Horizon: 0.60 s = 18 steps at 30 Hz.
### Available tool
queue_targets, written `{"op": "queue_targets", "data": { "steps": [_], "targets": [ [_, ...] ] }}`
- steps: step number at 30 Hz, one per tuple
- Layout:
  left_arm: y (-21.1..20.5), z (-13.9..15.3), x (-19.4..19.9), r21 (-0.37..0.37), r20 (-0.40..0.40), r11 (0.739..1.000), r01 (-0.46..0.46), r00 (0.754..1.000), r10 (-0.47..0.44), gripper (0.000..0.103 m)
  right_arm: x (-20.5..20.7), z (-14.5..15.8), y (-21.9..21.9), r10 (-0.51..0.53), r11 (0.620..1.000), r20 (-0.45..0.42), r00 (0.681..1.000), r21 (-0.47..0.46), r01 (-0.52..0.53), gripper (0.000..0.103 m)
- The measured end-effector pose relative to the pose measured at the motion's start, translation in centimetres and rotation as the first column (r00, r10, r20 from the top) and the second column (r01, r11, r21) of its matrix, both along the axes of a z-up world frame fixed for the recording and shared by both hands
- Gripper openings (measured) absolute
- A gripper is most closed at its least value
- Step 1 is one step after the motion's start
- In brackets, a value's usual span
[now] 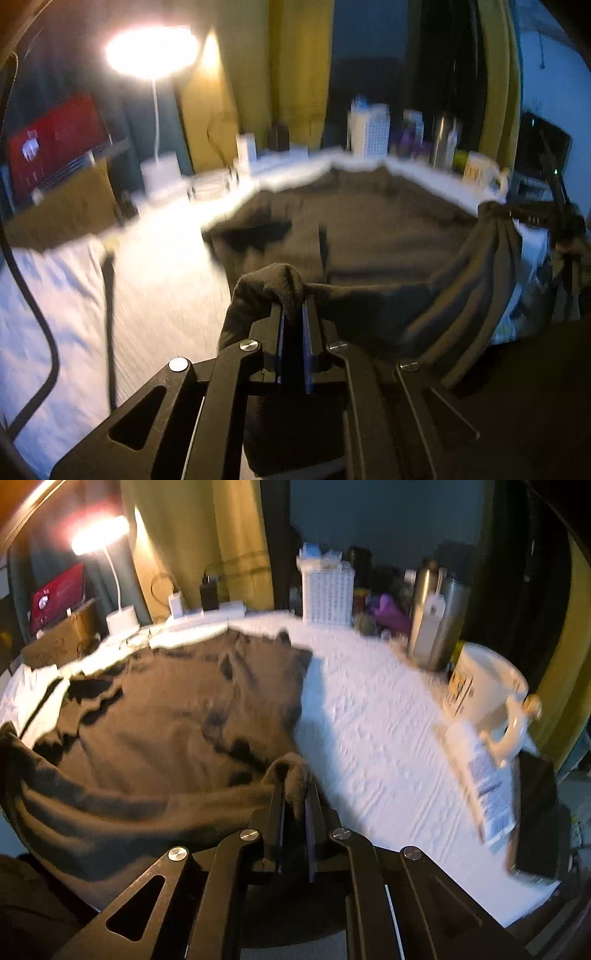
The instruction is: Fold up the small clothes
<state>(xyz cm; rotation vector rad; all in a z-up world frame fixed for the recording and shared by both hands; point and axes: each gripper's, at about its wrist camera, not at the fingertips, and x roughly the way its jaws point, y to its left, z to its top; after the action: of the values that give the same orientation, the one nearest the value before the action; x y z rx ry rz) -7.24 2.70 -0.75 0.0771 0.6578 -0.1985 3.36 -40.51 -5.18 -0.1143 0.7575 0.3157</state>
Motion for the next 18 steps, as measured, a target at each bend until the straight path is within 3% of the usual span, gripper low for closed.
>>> {"op": "queue_targets", "data": {
  "steps": [5,8,10,13,16,18],
  "targets": [
    [0.5,4.4,0.3,-0.019,0.19,0.998,-0.053,0.98,0.056,0.006,-0.1,5.0,0.4,-0.007,1.0,0.162,0.987,0.027,0.003,0.008],
    [0.7,4.6,0.5,-0.008,0.207,0.999,-0.042,0.977,0.043,0.006,-0.5,6.0,0.5,0.0,1.0,0.203,0.979,-0.013,0.003,0.009],
    [1.0,3.0,0.7,-0.006,0.139,1.0,-0.025,0.99,0.026,0.006,-0.5,4.5,0.2,0.002,0.999,0.161,0.987,-0.046,0.006,0.008],
    [1.9,-1.6,0.9,-0.024,-0.031,0.999,-0.027,0.999,0.026,0.006,-0.7,0.3,-1.0,-0.016,0.997,0.039,0.999,-0.077,0.019,0.008],
    [2.6,-5.8,0.6,-0.085,-0.197,0.996,-0.017,0.98,-0.001,0.006,-1.8,-3.7,-1.9,-0.033,0.996,-0.077,0.996,-0.082,0.027,0.008],
    [2.5,-7.0,0.2,-0.088,-0.249,0.996,-0.007,0.968,-0.015,0.006,-2.8,-5.2,-2.3,-0.041,0.997,-0.12,0.992,-0.074,0.033,0.008]
  ]
}}
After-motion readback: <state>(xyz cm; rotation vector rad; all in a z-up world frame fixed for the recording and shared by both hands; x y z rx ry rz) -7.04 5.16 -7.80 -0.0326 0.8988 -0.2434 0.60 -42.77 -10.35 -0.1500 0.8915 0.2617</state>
